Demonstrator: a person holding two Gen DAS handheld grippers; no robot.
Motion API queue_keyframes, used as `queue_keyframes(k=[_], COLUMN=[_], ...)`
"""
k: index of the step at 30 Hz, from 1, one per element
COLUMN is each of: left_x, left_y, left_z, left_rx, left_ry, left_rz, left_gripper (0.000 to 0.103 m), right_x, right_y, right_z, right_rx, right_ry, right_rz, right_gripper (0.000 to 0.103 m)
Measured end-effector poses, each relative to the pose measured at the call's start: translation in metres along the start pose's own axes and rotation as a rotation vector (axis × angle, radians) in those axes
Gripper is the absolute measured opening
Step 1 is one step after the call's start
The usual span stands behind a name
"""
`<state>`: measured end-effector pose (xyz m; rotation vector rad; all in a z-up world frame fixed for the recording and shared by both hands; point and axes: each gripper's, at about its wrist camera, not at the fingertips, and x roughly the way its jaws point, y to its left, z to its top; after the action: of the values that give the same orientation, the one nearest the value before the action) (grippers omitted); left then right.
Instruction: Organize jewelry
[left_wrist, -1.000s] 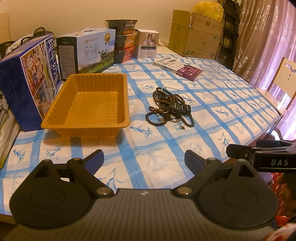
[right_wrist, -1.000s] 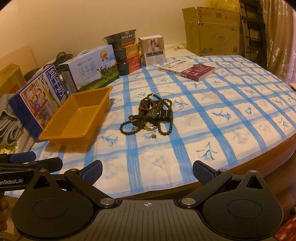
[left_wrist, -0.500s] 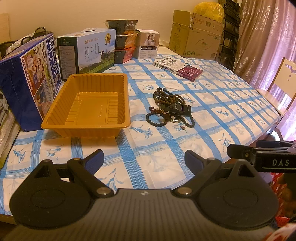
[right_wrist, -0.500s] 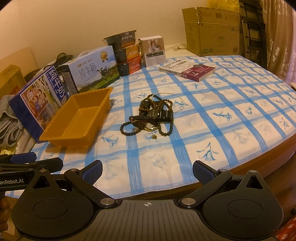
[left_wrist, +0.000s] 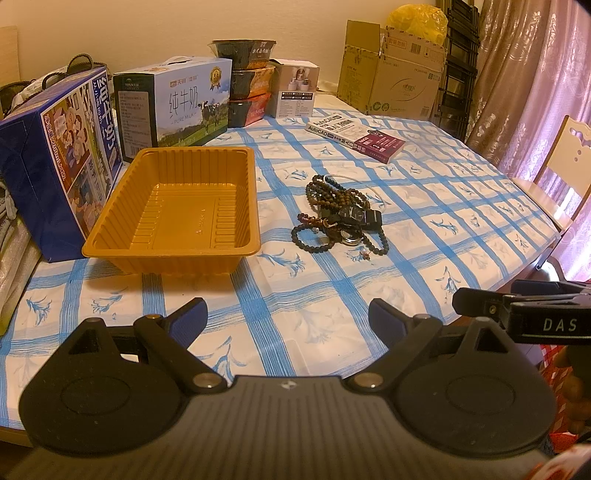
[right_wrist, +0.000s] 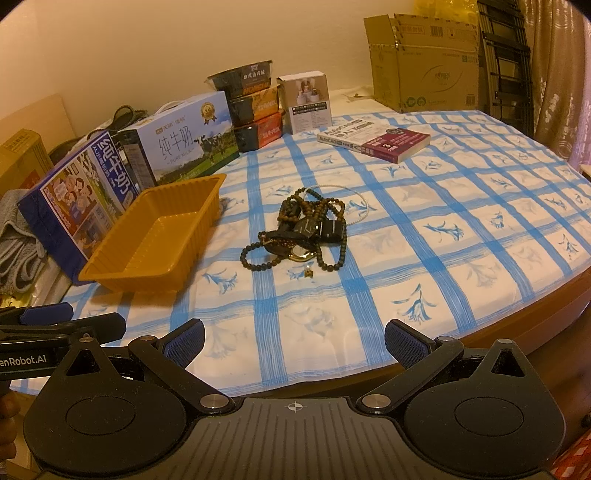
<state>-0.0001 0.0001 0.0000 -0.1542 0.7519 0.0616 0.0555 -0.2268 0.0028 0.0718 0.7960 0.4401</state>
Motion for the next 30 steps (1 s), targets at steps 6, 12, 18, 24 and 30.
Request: queue_keyframes(k=[6,12,18,24,30], left_x=[0.0,0.0,0.0,-0.004,-0.004], left_y=[0.0,0.0,0.0,0.001,0.002], left_z=[0.0,0.0,0.0,0.007,0.011], left_rx=[0.0,0.0,-0.002,-0.003,-0.002], left_ry=[0.0,-0.001,0.001,0.0,0.0], left_rz=[0.0,0.0,-0.003,-0.003,-0.004], left_gripper=[0.093,0.093,0.093,0.093,0.093], right_x=[0.0,0.0,0.001,0.002,0.004], right_y=[0.0,0.0,0.0,0.0,0.0], right_z=[0.0,0.001,0.001,0.002,0.003], right_rx=[0.0,0.0,0.001,0.0,0.0], right_ry=[0.0,-0.002,-0.001,-0.001,0.001], right_rz=[0.001,0.001,0.001,0.001,0.0], right_gripper=[0.103,0.103,0.103,0.103,0.103])
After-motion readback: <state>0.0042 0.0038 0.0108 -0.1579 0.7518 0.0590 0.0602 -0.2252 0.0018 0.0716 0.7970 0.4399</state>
